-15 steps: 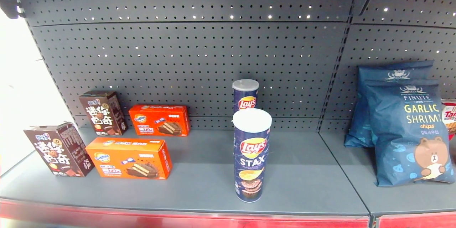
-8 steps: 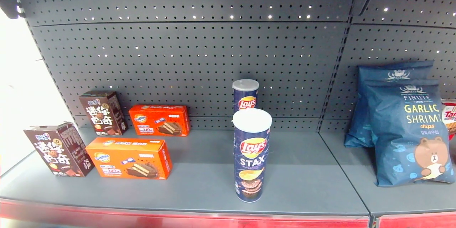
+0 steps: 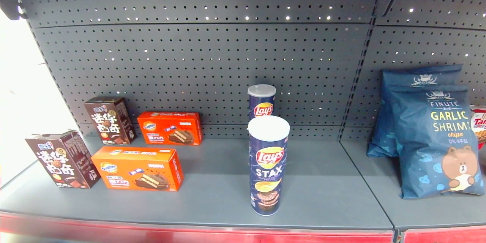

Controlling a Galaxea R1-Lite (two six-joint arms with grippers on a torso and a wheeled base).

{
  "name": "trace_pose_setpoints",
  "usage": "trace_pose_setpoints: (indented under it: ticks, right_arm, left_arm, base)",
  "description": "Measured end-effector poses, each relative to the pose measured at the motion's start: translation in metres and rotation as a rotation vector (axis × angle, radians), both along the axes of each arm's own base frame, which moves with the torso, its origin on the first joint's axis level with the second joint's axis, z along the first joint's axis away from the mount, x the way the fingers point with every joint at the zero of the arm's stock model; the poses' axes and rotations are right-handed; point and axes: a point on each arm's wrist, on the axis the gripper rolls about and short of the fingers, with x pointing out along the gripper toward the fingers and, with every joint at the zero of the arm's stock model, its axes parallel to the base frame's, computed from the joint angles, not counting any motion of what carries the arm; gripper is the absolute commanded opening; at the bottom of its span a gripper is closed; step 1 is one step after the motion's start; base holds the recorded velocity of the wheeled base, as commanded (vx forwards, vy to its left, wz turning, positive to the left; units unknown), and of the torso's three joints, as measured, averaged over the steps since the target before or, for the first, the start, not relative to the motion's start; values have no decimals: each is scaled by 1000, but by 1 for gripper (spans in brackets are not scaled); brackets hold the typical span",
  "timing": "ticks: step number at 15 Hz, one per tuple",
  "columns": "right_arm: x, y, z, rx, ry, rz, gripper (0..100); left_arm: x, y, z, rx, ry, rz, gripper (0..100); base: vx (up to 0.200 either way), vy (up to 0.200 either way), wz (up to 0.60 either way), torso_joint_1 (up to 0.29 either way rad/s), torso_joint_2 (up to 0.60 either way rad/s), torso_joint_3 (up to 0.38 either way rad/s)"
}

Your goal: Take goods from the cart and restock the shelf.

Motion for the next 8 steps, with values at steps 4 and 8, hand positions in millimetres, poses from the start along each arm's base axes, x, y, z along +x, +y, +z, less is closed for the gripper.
trace_pose_setpoints:
  ticks: [4, 8]
  right_arm:
    - [0, 0, 0, 1, 0, 0, 100]
    - [0, 0, 0, 1, 0, 0, 100]
  left_arm:
    - [0, 0, 0, -1, 0, 0, 100]
    - [0, 0, 0, -2, 0, -1, 100]
  base:
    - [0, 0, 0, 0, 0, 0]
    - [0, 0, 0, 0, 0, 0]
